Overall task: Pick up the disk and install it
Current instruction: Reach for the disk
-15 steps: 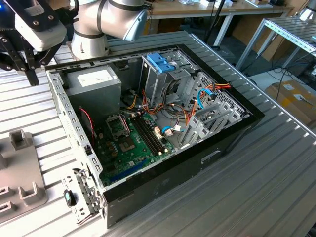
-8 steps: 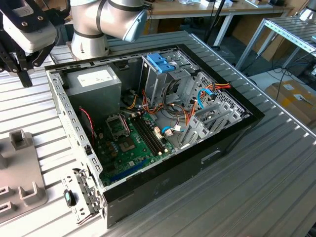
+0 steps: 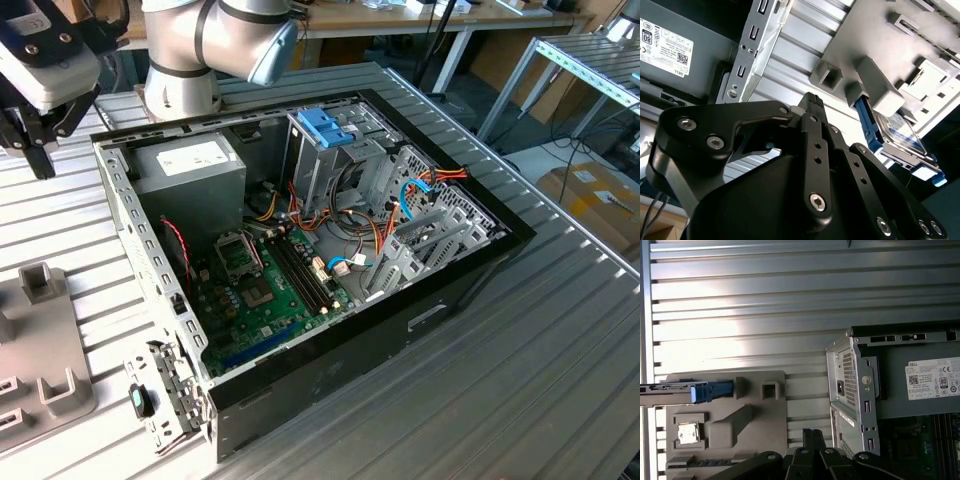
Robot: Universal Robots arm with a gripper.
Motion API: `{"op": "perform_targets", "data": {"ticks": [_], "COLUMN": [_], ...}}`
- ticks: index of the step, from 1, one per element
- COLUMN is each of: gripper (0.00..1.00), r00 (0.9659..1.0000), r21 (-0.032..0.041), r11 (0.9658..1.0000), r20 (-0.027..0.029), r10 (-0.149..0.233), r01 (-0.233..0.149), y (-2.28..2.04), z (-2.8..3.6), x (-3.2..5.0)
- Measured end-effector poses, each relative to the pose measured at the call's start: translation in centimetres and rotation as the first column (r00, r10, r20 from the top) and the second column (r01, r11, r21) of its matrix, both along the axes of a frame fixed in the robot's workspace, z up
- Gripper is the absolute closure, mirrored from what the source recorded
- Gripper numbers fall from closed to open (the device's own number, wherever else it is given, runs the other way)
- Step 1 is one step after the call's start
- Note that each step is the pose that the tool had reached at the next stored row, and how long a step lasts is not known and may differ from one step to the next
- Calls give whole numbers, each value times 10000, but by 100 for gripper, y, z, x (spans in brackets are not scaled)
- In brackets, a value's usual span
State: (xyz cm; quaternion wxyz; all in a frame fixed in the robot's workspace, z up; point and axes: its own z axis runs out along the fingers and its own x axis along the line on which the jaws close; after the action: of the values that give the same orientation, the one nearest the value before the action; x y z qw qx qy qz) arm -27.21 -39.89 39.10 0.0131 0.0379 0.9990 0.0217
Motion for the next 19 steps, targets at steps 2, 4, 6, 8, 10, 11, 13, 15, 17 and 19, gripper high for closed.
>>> {"op": "perform_targets", "data": {"ticks": [2, 4, 6, 8, 10, 11, 13, 15, 17, 19], "gripper": [89, 89, 89, 89, 89, 89, 89, 89, 89, 89], "r00": [10000, 10000, 10000, 10000, 10000, 10000, 10000, 10000, 10000, 10000], "r21": [0, 0, 0, 0, 0, 0, 0, 0, -1, -1], "r11": [10000, 10000, 10000, 10000, 10000, 10000, 10000, 10000, 10000, 10000], "r20": [0, 0, 0, 0, 0, 0, 0, 0, 0, 0], "r10": [0, 0, 0, 0, 0, 0, 0, 0, 0, 0], "r01": [0, 0, 0, 0, 0, 0, 0, 0, 0, 0], "y": [0, 0, 0, 0, 0, 0, 0, 0, 0, 0], "z": [-1, -2, -3, -3, -4, -4, -4, -5, -5, -6], "x": [-46, -89, -120, -142, -171, -185, -213, -251, -273, -292]}}
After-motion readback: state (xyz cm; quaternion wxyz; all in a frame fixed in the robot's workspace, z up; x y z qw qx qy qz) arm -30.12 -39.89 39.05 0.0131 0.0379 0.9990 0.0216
